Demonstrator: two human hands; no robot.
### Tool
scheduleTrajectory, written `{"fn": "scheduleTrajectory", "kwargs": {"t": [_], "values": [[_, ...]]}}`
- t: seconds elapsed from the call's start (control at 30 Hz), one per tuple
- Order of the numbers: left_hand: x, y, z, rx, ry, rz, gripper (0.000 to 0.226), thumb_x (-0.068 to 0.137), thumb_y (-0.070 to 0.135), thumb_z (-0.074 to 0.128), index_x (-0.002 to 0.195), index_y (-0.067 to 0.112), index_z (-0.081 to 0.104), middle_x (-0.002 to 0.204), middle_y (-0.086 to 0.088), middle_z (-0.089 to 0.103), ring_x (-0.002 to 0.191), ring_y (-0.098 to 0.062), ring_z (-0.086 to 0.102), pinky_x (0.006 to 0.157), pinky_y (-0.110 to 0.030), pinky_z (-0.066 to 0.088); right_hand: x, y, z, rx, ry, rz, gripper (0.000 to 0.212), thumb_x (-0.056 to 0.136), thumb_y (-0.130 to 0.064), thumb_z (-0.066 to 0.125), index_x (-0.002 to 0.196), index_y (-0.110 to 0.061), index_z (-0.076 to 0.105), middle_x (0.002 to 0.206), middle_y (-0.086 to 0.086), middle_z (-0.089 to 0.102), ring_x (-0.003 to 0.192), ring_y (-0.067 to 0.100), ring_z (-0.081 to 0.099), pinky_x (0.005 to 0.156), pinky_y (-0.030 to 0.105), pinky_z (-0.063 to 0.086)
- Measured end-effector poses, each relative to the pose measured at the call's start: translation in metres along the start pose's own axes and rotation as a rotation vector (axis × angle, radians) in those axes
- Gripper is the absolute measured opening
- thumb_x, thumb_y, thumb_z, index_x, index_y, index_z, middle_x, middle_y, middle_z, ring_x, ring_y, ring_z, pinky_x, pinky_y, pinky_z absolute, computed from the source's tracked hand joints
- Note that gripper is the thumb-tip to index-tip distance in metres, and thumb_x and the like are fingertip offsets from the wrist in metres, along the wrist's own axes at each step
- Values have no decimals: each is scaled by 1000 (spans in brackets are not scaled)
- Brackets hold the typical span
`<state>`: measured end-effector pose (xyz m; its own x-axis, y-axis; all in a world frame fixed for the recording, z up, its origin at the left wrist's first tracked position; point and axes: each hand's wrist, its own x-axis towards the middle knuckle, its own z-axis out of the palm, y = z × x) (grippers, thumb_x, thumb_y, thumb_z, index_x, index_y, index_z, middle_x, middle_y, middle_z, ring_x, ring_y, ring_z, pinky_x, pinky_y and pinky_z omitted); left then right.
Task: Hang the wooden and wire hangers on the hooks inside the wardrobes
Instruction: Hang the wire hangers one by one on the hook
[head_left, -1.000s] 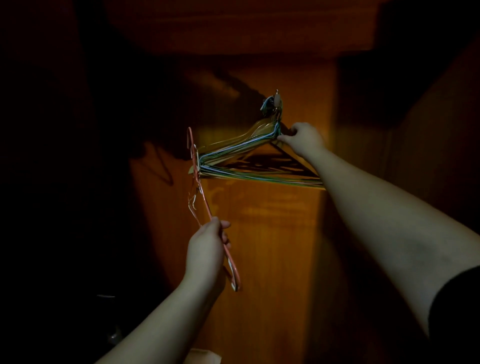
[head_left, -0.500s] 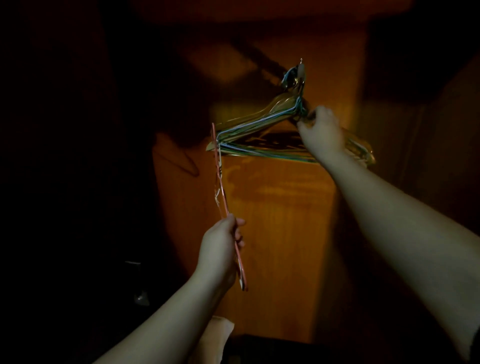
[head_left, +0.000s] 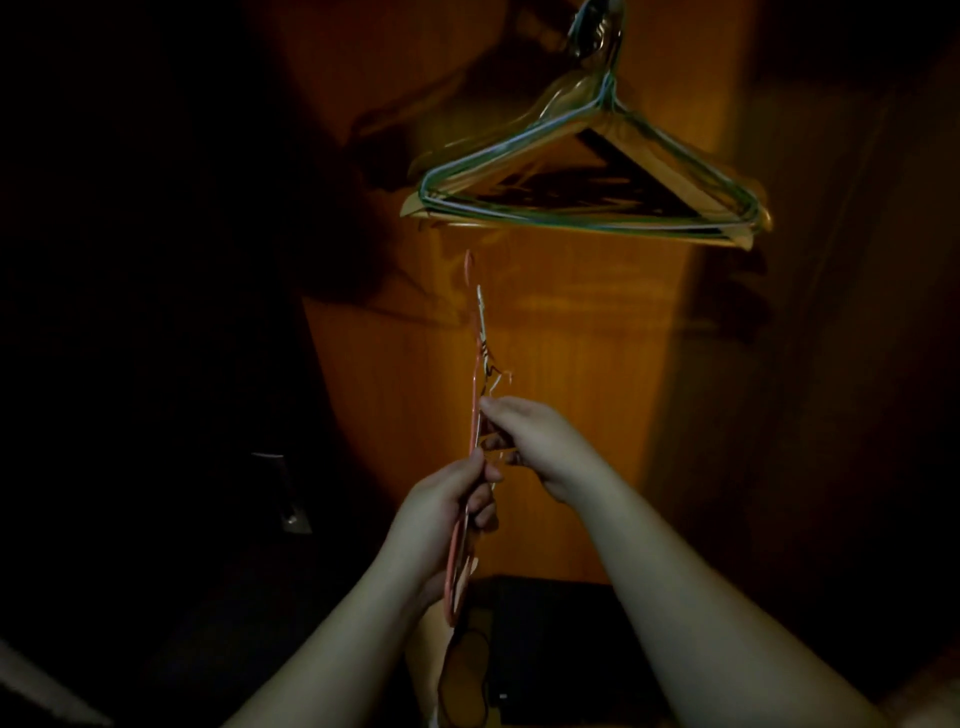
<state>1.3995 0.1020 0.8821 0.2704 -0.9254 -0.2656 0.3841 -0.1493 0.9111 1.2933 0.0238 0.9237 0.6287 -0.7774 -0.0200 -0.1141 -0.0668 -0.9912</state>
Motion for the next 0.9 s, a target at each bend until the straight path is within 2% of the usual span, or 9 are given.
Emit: {"fn": "scheduleTrajectory", "kwargs": {"t": [0.07,0.13,0.2,0.27,0.4,0.57,0.7,0.8,0.9], "values": [[15,-12,-1,194,124,-124,42,102,33,43,70,9,54,37,0,51,30,-12,49,37,-27,40,-1,6,0,44,48,14,22,98,-35,54,89,-22,69,80,-9,68,75,10,60,68,29,38],[11,-21,-4,181,81,-173,36,102,30,43,75,8,54,41,-1,54,34,-13,52,38,-26,42,-2,11,-1,24,90,28,24,99,-31,52,85,-21,69,71,-11,69,68,6,60,66,29,37],[-8,-27,-8,51,-67,-94,29,98,28,51,87,5,63,54,-3,56,47,-15,54,48,-27,43,-4,15,-2,3,93,49,25,99,-28,51,84,-19,68,70,-10,69,66,6,60,64,27,38],[-24,-29,-11,42,-152,-23,27,95,26,56,103,4,67,67,-4,56,58,-17,53,59,-31,41,-5,20,-2,21,89,76,24,99,-26,51,85,-16,68,72,-8,68,65,7,59,61,24,38],[-21,-30,-3,38,-61,-32,33,94,26,57,117,4,63,71,-5,56,59,-18,52,58,-32,41,-2,28,-4,-6,108,96,25,98,-25,52,79,-17,65,72,-4,66,66,10,58,61,26,39],[-19,-30,5,87,71,27,28,99,25,51,115,7,65,76,-5,64,65,-20,59,61,-31,46,6,41,-11,-25,173,113,21,99,-26,50,86,-18,64,76,-3,65,69,12,57,65,28,43],[-18,-31,5,79,135,23,26,101,25,49,109,8,67,78,-5,61,65,-16,55,63,-29,43,11,46,-28,-85,217,114,22,101,-24,47,85,-20,62,77,0,64,71,15,58,71,35,44],[-16,-33,2,79,190,6,23,100,26,52,104,11,68,70,-2,57,59,-15,53,61,-28,43,16,50,-42,-99,267,131,24,103,-24,43,109,-10,62,77,0,64,68,13,58,68,32,45],[-14,-35,2,82,212,0,24,99,29,52,97,11,68,66,-1,52,60,-16,51,66,-31,43,15,50,-53,-4,331,150,33,105,-21,40,130,-4,52,78,2,62,67,12,59,61,24,44]]}}
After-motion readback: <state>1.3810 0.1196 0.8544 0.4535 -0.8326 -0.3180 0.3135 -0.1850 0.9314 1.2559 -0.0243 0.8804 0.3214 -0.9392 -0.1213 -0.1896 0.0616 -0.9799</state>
